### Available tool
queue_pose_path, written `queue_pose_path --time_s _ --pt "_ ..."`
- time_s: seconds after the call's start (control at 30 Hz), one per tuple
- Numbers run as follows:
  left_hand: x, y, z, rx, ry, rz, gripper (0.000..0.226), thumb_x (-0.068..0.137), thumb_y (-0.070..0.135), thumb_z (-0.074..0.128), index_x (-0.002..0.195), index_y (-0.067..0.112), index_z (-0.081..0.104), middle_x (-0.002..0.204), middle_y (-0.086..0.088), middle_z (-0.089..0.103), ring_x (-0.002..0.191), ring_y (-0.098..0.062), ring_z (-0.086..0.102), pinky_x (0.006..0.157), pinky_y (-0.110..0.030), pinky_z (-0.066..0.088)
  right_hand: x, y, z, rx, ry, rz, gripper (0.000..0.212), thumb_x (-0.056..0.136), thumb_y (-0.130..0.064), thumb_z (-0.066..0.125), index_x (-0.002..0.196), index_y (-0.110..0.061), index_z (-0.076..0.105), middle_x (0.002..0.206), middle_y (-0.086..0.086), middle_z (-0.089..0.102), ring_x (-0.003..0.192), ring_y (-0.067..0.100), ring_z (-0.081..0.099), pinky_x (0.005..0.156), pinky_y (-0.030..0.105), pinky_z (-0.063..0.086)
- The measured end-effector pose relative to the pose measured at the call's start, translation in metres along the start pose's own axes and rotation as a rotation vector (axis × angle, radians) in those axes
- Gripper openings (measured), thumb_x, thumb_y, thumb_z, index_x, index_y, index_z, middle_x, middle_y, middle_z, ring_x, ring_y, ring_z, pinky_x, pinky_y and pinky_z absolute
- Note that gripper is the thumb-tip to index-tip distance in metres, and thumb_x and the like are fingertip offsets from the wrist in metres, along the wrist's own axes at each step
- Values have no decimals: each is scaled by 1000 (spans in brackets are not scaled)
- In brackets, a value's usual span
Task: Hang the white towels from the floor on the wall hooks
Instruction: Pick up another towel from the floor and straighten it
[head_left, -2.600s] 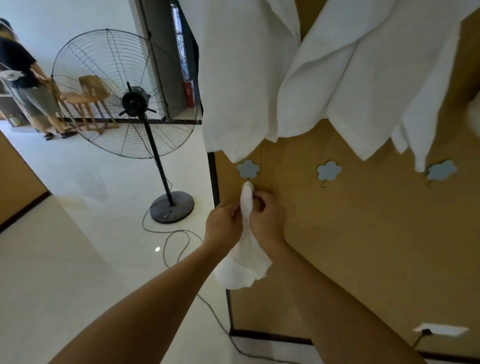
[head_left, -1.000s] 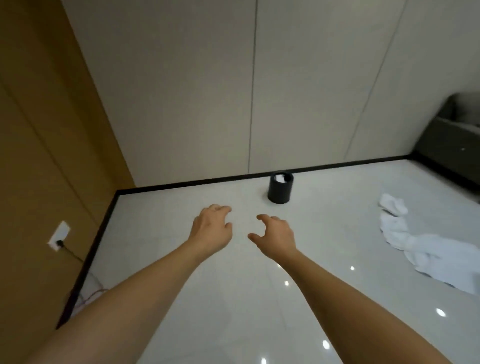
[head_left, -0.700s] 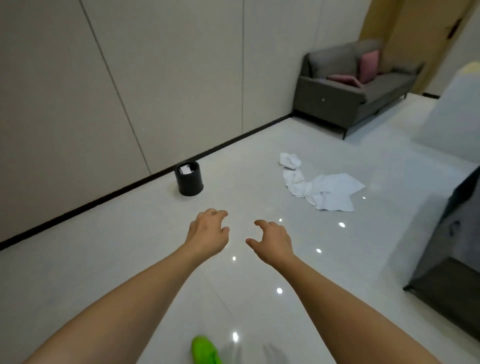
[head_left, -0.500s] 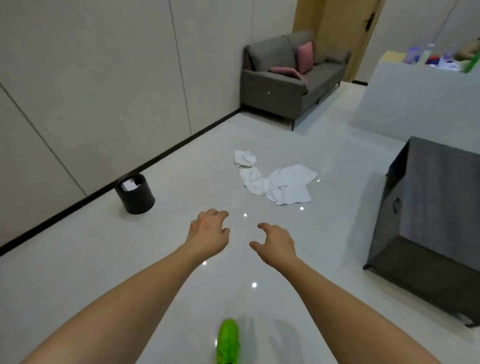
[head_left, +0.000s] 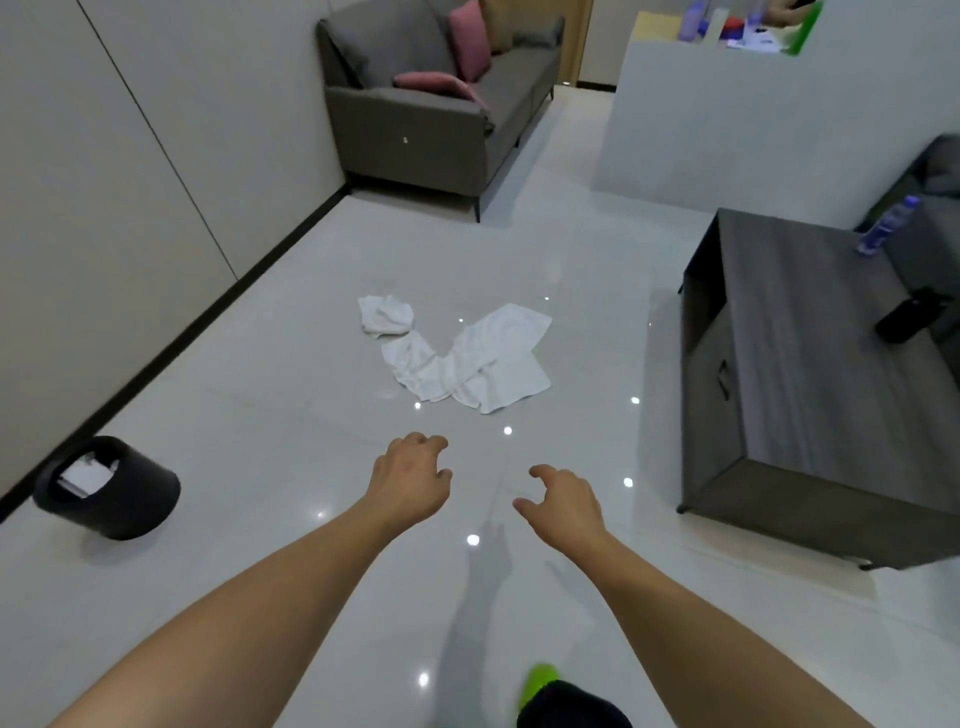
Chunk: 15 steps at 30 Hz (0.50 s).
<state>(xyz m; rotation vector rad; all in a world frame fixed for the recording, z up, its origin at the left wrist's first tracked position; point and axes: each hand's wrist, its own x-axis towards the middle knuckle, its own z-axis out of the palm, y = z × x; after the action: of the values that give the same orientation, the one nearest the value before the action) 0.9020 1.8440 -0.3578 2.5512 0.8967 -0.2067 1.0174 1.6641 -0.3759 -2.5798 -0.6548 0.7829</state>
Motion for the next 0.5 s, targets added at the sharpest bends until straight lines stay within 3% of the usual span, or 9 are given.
queue_pose_path --time_s 0.3,0.5 --pt "211 2 13 61 -64 -7 49 94 30 49 141 19 46 139 -8 49 121 -29 47 97 -39 41 226 -1 -17 58 -75 46 60 85 -45 64 139 -24 52 121 3 62 120 26 54 99 35 45" --pt "339 2 12 76 -201 -142 48 94 30 50 140 18 48 134 -9 52 119 -29 49 96 -39 45 363 -4 -34 130 -249 118 58 84 -43 67 137 -23 53 130 5 61 122 22 55 100 33 46"
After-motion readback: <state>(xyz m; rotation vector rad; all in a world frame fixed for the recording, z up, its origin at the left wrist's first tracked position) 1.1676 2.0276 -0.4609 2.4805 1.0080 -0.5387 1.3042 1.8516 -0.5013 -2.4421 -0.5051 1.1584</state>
